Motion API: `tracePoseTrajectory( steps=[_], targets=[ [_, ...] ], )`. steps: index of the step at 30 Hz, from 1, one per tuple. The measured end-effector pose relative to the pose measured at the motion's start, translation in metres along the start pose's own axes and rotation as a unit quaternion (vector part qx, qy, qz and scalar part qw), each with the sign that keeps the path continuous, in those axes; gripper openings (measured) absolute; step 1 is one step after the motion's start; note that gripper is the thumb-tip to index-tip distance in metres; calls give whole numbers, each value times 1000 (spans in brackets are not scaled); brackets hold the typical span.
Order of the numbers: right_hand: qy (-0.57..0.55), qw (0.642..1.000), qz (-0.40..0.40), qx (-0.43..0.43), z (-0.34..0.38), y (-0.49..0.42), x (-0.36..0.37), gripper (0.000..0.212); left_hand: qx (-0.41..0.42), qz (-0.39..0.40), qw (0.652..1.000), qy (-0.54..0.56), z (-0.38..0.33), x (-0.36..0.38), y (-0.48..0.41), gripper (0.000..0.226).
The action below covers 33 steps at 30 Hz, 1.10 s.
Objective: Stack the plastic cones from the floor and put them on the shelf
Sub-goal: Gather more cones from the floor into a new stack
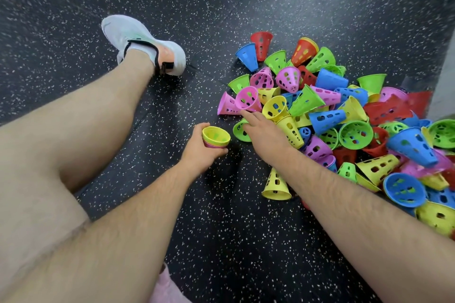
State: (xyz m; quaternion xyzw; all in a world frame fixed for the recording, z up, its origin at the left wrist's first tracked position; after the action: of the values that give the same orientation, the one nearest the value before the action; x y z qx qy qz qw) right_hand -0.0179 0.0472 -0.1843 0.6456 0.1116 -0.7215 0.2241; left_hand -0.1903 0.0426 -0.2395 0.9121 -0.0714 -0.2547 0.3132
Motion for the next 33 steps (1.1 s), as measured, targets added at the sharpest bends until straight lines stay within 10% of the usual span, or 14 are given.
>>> tracePoseTrajectory(
  steps=[8,18,26,33],
  targets=[
    [-150,986,-32,61,-18,6,-3,68,-5,-1,1000,-2,1,-1,0,92],
    [-165,957,-236,43,-14,14,-41,35,45,-16,999,9,-26,2,0,81],
    [-213,977,-14,-16,9,-15,-20,49,68,-32,996,44,-42,-4,-3,71],
    [-25,998,-30,-43,-13,-82,-23,49,25,-54,994,93,-24,-19,-24,72]
  ],
)
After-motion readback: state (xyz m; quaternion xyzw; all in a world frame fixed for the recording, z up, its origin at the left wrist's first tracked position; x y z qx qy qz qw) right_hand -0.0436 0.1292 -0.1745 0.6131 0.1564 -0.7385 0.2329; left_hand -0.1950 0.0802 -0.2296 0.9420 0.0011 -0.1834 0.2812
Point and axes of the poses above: each hand's wrist, its own y-axis away from the middle knuckle, its own x-axis out of the palm, z = x × y, the point moved 8 cm from there along -y, towards the middle knuckle, and after that the axes turned 8 degrees about -x, right-handed, at the moved point
